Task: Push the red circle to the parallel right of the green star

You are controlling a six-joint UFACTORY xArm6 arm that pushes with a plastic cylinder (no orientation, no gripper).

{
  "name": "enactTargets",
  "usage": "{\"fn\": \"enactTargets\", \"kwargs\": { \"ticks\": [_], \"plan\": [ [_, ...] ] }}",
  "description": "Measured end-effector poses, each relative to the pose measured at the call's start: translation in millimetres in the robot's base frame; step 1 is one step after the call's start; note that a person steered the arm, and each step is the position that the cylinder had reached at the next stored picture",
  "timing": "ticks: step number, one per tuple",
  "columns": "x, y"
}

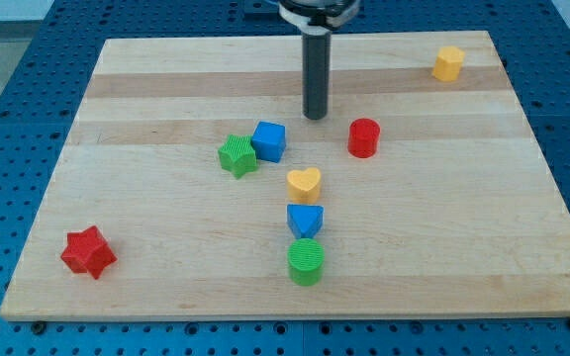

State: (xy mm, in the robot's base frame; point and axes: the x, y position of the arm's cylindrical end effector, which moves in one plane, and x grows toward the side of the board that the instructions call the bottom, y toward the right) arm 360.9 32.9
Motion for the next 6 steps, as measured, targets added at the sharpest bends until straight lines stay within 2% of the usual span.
{"fn": "enactTargets", "kwargs": {
  "ticks": [1,3,5,6],
  "plan": [
    [25,18],
    [105,31],
    [126,34],
    [82,46]
  ]
}}
